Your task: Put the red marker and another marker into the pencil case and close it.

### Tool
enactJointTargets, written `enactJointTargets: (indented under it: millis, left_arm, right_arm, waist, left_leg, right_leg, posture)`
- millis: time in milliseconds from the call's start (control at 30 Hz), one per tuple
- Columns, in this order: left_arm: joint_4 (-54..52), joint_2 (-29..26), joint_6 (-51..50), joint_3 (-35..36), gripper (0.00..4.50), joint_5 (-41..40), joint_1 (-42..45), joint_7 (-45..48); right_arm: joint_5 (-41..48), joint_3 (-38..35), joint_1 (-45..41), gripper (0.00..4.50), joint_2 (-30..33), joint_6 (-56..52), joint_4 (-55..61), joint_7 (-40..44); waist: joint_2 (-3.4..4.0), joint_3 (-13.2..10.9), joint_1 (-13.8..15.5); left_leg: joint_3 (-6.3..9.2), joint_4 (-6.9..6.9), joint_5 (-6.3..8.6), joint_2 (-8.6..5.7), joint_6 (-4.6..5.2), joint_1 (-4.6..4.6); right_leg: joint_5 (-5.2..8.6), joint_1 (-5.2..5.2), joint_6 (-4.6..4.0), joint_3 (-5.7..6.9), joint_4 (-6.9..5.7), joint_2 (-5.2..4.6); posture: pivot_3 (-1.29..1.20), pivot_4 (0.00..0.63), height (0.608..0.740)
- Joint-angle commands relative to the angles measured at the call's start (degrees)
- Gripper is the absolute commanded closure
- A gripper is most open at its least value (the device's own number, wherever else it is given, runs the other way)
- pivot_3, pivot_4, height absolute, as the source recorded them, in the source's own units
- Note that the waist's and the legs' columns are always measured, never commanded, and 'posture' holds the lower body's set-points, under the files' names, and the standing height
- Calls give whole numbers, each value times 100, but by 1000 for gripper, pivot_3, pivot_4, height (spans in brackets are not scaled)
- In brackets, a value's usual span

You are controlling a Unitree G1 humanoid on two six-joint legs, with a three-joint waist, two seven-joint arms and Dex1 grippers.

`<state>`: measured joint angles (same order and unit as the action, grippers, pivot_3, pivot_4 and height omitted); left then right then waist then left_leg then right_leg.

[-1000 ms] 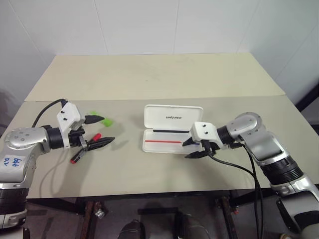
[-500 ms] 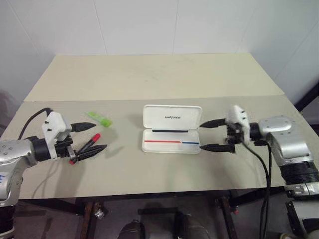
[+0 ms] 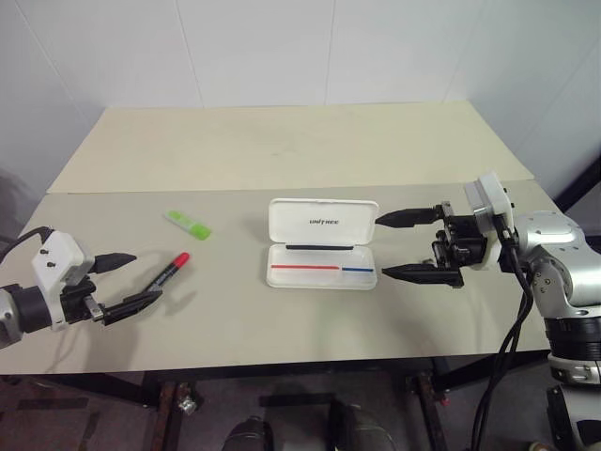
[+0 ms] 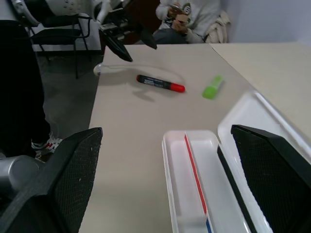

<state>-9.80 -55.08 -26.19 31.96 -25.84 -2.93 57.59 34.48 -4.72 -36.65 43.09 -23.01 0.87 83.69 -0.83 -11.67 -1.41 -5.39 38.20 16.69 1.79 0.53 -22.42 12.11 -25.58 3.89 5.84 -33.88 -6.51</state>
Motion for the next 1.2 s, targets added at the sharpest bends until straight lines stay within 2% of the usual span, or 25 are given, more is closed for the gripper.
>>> enactJointTargets:
  millis: [33, 233, 333, 567, 733, 1033, 1200]
  left_arm:
    - [21, -134, -160, 116, 0, 271, -83, -356]
    - [-246, -191, -1235, -104, 0, 325, 102, -1060]
    - [-229, -338, -2124, -284, 0, 432, 329, -1536]
    - [-279, -711, -3047, -1028, 0, 373, 1089, -1680]
    - [-263, -528, -3601, -1411, 0, 159, 1673, -1745]
    - [238, -551, -3595, -2041, 0, 545, 1826, -1989]
    - [527, -377, -3565, -2324, 0, 645, 2078, -2062]
  right_arm:
    - [112, 21, -367, 16, 195, -36, 245, 182]
    - [2, 153, -561, 16, 124, 16, 123, 118]
    - [-6, 199, -490, 16, 132, 9, 172, 96]
    - [43, 259, -457, 16, 30, -33, 279, 49]
    - [138, 242, -309, 16, -50, -91, 531, -55]
    - [271, 135, -105, 16, -68, -119, 838, -280]
    - [339, 135, -14, 16, -94, -115, 993, -419]
  waist:
    - [0, 0, -1]
    - [-2, 1, -1]
    - [-2, 1, 10]
    - [-2, 1, 15]
    - [-2, 1, 8]
    - [-3, 1, 8]
    - [-4, 1, 20]
  left_leg:
    - [-1, -2, 0, -1, 1, 0]
    - [-2, -5, -3, 6, 12, 0]
    - [-3, -7, -1, 5, 13, -2]
    - [-6, -5, 3, 2, 8, 0]
    - [-6, -8, 0, 3, 12, -2]
    - [-9, -9, 1, 5, 12, -2]
    - [-9, -5, 0, 2, 13, 0]
  right_leg:
    - [0, 0, 0, -1, 0, 0]
    - [1, -1, 0, -2, 5, -1]
    - [1, -2, 0, -2, 2, 1]
    - [1, -2, 0, -3, 1, 5]
    - [1, -2, 0, -3, -7, 8]
    - [1, -2, 1, -4, -10, 18]
    - [1, -2, 1, -5, 0, 13]
  posture:
    - [0, 150, 740]
    - [0, 150, 740]
    - [0, 150, 740]
    - [0, 150, 740]
    - [0, 150, 740]
    - [0, 150, 740]
    - [0, 150, 740]
